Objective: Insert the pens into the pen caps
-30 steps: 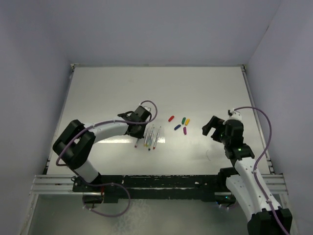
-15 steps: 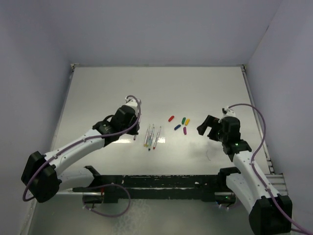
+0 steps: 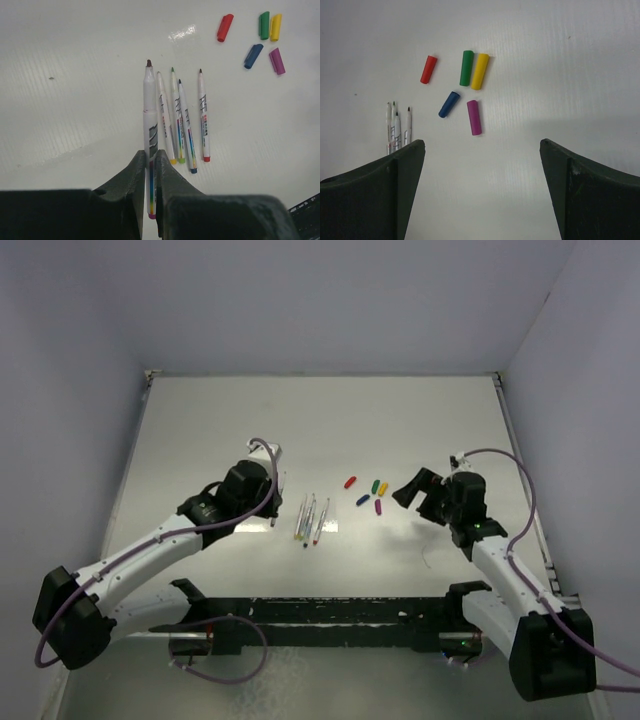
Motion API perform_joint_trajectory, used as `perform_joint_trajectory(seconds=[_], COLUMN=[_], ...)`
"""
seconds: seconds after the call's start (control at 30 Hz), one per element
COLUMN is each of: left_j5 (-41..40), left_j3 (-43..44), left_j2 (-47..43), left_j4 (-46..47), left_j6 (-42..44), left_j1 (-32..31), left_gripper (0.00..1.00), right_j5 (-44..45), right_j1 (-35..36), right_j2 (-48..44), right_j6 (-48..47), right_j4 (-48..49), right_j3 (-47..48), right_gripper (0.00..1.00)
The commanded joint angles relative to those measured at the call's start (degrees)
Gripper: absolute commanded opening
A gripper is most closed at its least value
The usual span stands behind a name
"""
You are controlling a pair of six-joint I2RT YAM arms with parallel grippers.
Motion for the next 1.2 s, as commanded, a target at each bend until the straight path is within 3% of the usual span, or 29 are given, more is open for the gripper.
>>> perform_joint_trajectory(seconds=[0.0, 0.37, 0.67, 0.73, 0.93, 1.1, 1.17], left_j5=[-0.2, 2.0, 2.6, 2.5, 2.2, 1.5, 0.7], left_j3=[-0.1, -1.2, -1.5, -1.5, -0.8, -0.6, -0.4], left_j2=[-0.1, 1.0, 3.3, 3.5, 4.4, 4.0, 3.8], left_j4=[2.6, 5.8, 6.1, 6.2, 6.1, 5.5, 5.2], left_j6=[1.2, 0.9, 0.3, 0.2, 0.4, 0.5, 0.6], left_j1=[-0.2, -0.3, -0.3, -0.3, -0.2, -0.3, -0.2], left_gripper=[0.00, 0.00, 0.00, 0.00, 0.00, 0.00, 0.00], right_j5=[-3.3, -3.5, 0.2, 3.4, 23.5, 25.6, 26.6], right_j1=[-0.3, -0.3, 0.7, 3.0, 17.9, 19.2, 19.2], right_j2=[2.0, 1.1, 3.6, 2.9, 4.6, 6.2, 6.0], right_j6=[2.1, 2.5, -4.5, -6.4, -12.1, -14.4, -11.2], right_j4=[4.0, 10.5, 8.9, 6.7, -1.6, -2.3, -1.7], right_j3=[-0.4, -4.8, -0.8, 1.0, 10.8, 15.1, 15.5], right_gripper=[1.00, 1.00, 1.00, 1.00, 1.00, 1.00, 1.00])
